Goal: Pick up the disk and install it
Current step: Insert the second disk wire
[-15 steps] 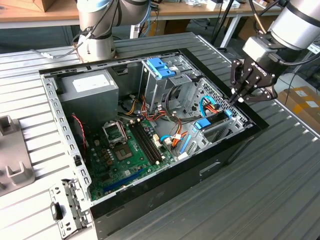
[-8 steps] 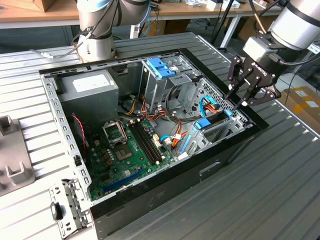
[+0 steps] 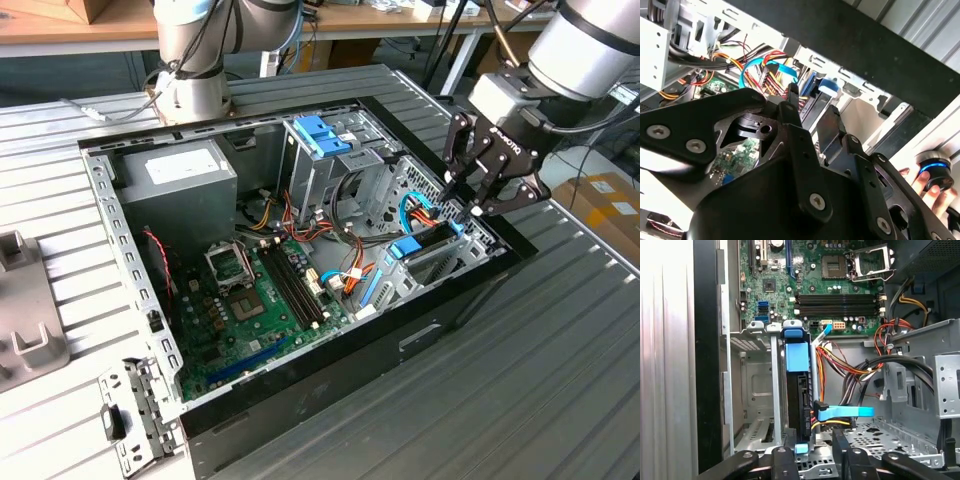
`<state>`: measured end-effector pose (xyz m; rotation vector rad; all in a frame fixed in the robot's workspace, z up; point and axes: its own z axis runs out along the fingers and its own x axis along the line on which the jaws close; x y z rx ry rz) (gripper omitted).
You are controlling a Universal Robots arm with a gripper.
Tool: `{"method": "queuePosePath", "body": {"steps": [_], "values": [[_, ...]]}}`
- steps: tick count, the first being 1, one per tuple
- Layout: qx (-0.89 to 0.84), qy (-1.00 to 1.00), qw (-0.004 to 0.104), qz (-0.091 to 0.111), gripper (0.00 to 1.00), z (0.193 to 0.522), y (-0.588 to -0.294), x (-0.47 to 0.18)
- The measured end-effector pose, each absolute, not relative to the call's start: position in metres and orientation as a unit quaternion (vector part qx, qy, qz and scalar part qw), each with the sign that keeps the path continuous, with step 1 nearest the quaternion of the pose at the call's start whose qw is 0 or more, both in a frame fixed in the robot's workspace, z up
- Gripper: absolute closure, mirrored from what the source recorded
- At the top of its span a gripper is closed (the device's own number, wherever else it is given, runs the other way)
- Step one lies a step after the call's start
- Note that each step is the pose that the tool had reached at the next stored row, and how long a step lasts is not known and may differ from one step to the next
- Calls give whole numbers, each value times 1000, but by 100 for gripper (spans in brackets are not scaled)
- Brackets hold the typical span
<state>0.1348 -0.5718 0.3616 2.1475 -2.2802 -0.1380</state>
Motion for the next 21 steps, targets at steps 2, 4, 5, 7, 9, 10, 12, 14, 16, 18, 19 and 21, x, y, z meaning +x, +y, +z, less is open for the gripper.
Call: {"method": "queuePosePath", "body": {"steps": [2, 4, 5, 7, 9, 10, 12, 14, 16, 18, 19, 21], "values": [[685, -727, 3, -44, 58, 363, -571, 132], [685, -727, 2, -43, 58, 364, -571, 129], [685, -727, 2, -43, 58, 364, -571, 127], [685, -727, 2, -43, 58, 364, -571, 123], [685, -727, 2, -43, 58, 364, -570, 119], [685, -727, 2, -43, 58, 363, -570, 118], [685, -727, 2, -43, 58, 360, -570, 118], [685, -727, 2, -43, 58, 359, -570, 117], [685, -727, 2, -43, 58, 358, -570, 114], [684, -728, 2, -43, 58, 358, -570, 113], [684, -728, 2, -43, 58, 358, -570, 113], [684, -728, 2, -43, 58, 358, -570, 113]]}}
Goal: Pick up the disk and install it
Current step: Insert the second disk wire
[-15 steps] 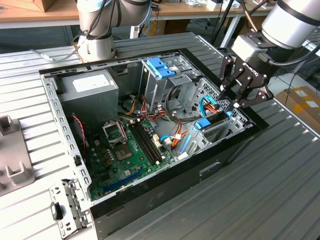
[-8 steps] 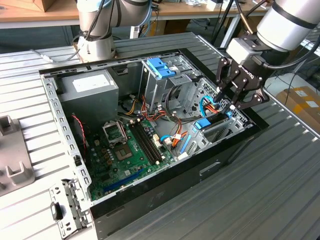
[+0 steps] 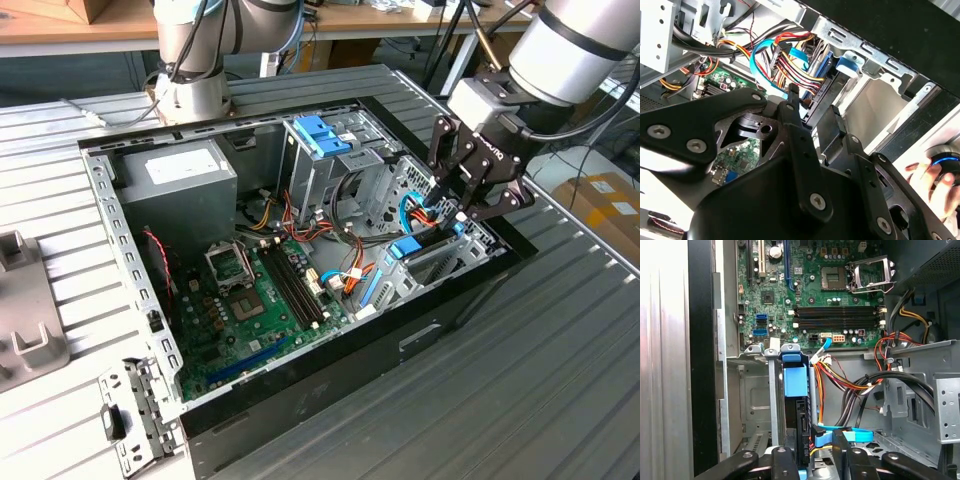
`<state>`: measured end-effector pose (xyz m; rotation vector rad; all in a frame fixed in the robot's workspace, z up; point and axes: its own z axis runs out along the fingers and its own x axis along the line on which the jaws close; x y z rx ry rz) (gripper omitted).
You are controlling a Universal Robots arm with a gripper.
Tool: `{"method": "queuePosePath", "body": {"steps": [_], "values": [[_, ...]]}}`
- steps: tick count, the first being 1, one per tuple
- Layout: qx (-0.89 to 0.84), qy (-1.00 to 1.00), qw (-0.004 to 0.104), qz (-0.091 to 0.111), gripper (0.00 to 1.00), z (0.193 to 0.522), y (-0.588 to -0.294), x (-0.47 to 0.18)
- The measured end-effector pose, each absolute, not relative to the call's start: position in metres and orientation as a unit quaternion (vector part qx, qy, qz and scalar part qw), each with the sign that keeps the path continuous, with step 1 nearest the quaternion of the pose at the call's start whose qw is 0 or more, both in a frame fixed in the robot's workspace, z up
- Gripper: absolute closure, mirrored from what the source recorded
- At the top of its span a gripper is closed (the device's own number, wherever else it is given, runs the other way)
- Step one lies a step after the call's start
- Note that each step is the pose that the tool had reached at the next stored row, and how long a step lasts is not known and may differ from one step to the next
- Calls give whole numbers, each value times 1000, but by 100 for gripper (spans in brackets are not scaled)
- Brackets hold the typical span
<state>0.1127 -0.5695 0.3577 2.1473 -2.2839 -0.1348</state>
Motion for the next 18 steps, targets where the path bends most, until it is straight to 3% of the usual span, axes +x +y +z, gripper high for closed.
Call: {"method": "queuePosePath", "body": {"steps": [4, 7, 9, 10, 18], "values": [[684, -728, 2, -43, 60, 358, -570, 113], [684, -728, 2, -43, 78, 358, -570, 113], [684, -728, 2, -43, 78, 358, -570, 113], [684, -728, 2, -43, 84, 358, -570, 113], [684, -728, 1, -42, 84, 358, -570, 110]]}}
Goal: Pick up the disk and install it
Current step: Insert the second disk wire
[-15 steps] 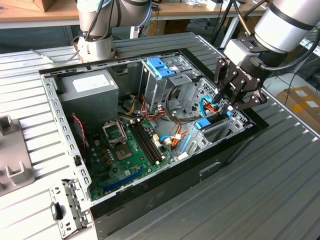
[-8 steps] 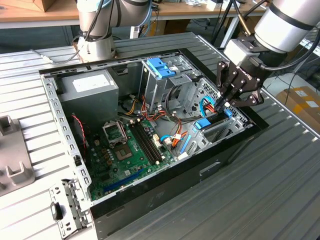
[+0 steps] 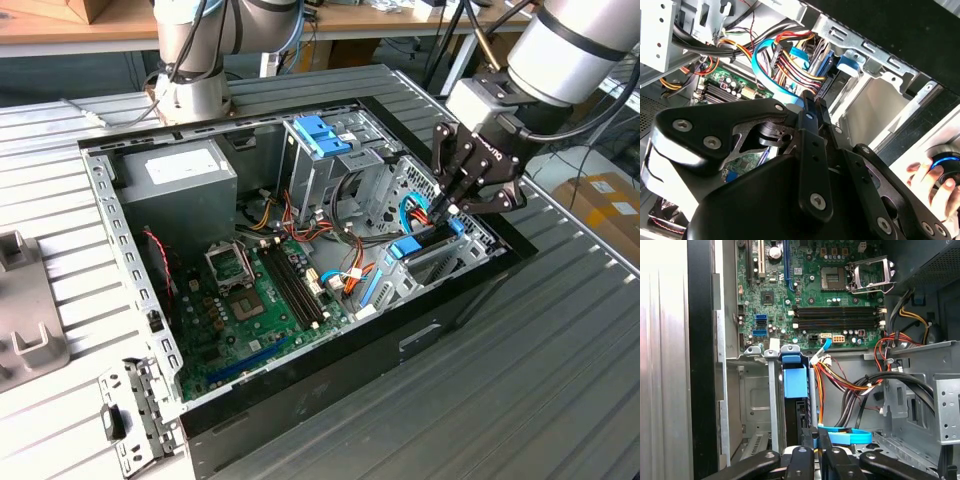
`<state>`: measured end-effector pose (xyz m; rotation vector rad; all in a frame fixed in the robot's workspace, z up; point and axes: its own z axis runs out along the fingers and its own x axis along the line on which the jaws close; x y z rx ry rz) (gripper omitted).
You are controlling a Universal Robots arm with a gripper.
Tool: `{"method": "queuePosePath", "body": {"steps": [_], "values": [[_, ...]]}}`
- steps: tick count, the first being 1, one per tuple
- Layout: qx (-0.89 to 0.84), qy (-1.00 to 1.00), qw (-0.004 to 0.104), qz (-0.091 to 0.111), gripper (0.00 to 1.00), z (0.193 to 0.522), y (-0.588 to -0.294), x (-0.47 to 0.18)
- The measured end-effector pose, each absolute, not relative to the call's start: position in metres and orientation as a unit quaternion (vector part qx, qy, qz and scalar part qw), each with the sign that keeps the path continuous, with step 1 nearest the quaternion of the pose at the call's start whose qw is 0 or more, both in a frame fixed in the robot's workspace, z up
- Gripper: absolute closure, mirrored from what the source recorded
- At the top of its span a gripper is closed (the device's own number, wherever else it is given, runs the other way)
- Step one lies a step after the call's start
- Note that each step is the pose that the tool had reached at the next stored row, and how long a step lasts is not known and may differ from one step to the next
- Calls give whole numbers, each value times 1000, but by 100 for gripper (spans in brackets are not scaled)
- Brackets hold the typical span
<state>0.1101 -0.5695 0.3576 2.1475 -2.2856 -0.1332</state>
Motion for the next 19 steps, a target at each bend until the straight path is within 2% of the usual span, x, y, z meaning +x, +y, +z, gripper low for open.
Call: {"method": "queuePosePath", "body": {"steps": [14, 16, 19], "values": [[684, -728, 1, -41, 84, 356, -573, 102], [685, -728, -6, -35, 84, 356, -573, 102], [685, -728, -8, -33, 84, 356, -573, 102]]}}
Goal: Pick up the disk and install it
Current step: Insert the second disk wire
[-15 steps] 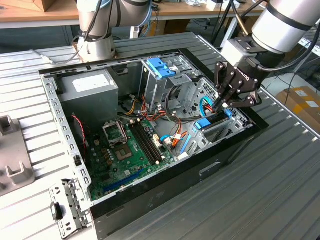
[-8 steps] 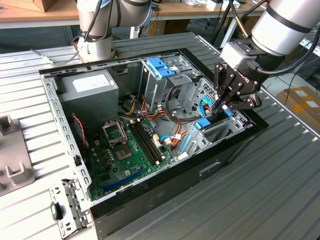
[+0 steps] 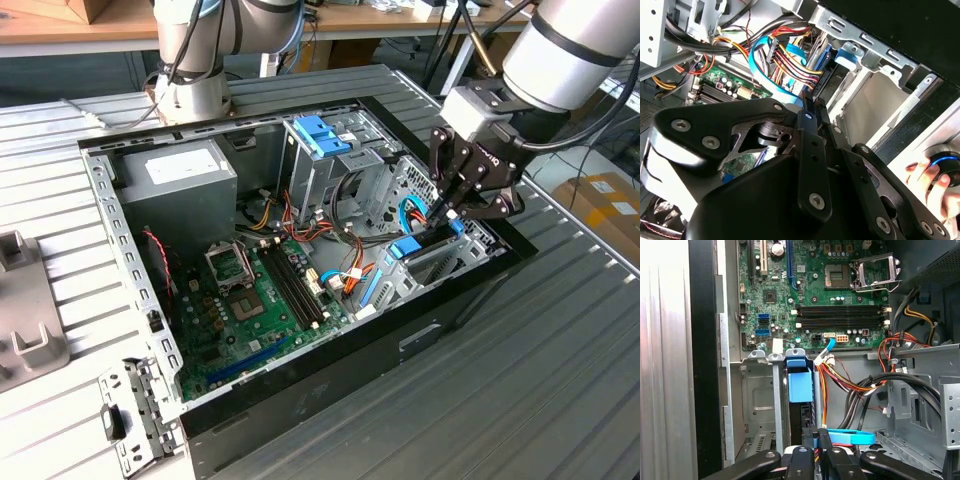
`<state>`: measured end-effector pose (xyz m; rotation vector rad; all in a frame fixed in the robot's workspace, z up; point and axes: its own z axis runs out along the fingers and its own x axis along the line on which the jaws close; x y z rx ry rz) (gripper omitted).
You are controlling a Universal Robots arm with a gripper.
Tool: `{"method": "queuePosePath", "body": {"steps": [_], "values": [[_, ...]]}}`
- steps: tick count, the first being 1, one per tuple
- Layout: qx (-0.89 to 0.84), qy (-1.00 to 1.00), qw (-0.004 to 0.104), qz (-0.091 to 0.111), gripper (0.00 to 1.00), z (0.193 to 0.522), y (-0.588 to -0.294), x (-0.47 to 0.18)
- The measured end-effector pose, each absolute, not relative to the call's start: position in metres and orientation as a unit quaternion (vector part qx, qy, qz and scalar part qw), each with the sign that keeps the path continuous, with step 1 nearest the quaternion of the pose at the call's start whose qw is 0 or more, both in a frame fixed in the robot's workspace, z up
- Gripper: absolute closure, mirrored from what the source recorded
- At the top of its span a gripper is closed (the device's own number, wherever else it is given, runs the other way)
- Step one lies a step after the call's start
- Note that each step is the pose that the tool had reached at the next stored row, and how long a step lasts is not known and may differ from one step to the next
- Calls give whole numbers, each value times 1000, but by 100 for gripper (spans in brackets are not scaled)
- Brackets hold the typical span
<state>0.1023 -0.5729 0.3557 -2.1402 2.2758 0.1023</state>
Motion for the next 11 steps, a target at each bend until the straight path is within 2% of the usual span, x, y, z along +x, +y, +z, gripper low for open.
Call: {"method": "queuePosePath", "body": {"steps": [11], "values": [[-685, 728, 8, 32, 84, 352, -576, 102]]}}
